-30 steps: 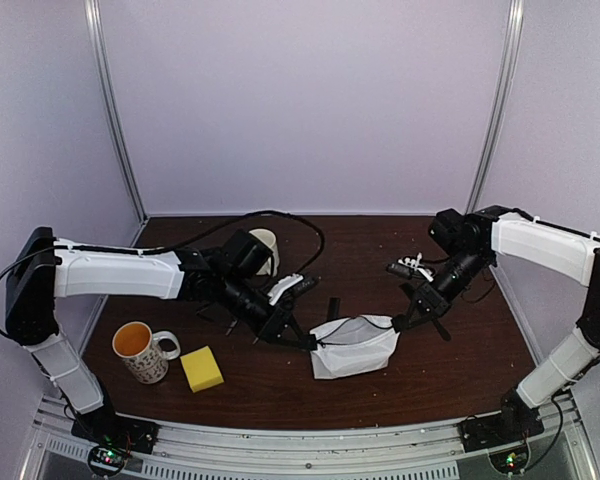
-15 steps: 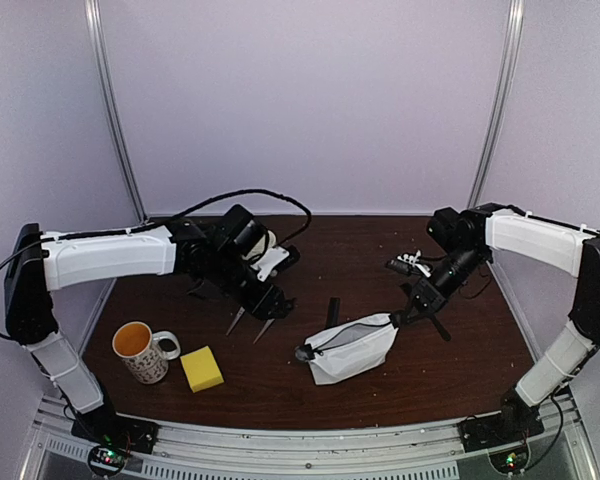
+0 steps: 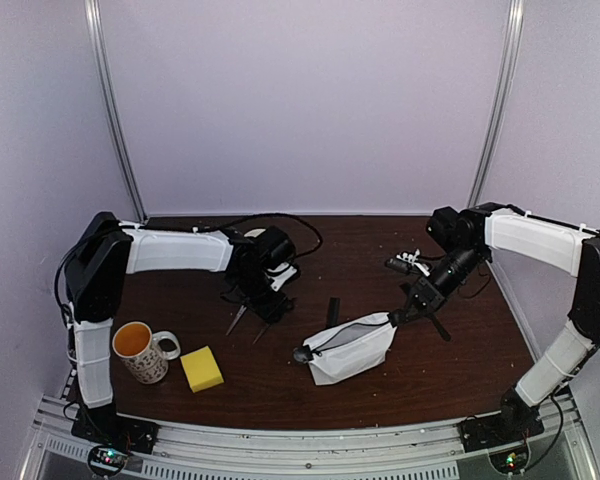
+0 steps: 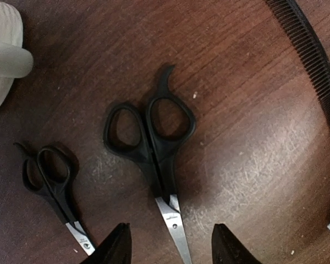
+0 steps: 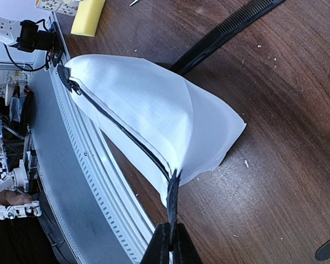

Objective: Sort the hair-cutting tools
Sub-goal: Pick up the scissors at the center of the board.

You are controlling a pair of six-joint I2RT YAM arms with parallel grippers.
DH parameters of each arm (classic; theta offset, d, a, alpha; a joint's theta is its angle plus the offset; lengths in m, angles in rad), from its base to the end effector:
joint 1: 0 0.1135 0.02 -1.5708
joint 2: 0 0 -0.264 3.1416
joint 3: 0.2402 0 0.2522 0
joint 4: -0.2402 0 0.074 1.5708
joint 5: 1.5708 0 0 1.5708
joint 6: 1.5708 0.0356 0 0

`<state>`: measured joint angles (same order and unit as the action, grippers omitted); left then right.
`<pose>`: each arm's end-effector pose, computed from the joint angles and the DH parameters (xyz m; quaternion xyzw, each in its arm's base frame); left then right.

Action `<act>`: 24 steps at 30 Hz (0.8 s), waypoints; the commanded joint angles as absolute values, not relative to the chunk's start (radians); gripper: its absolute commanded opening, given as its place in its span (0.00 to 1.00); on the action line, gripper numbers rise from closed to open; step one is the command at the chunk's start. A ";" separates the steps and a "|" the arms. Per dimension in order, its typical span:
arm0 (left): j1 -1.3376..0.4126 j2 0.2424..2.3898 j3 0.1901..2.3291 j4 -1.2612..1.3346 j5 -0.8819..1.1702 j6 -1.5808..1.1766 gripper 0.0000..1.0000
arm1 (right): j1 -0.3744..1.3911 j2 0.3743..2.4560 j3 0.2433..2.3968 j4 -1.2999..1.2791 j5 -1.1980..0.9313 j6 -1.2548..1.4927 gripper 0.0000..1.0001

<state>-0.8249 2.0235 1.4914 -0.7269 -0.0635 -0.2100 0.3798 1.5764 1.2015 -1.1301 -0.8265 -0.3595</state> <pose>0.2803 -0.3000 0.1741 0.2941 0.9426 -0.0495 0.1504 0.2483 0.1273 0.2457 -0.3430 0.8487 0.4017 0.0261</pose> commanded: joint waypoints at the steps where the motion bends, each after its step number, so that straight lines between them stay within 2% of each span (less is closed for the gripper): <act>1: -0.806 2.081 1.568 -0.729 -0.074 -0.211 0.51 | 0.377 1.548 1.213 -1.120 -0.848 -0.367 0.03; 10: -0.786 2.171 1.625 -0.730 -0.071 -0.228 0.44 | 0.377 1.543 1.210 -1.126 -0.868 -0.374 0.03; 20: -0.782 2.228 1.675 -0.789 -0.004 -0.220 0.20 | 0.377 1.534 1.206 -1.124 -0.864 -0.370 0.04; 24: -0.782 2.169 1.668 -0.824 0.000 -0.225 0.10 | 0.377 1.534 1.207 -1.123 -0.861 -0.368 0.03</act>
<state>-0.7872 2.1956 1.6615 -0.7616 -0.0238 -0.2192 0.3798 1.5589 1.2015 -1.1294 -0.8490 -0.3634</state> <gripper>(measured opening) 0.148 0.036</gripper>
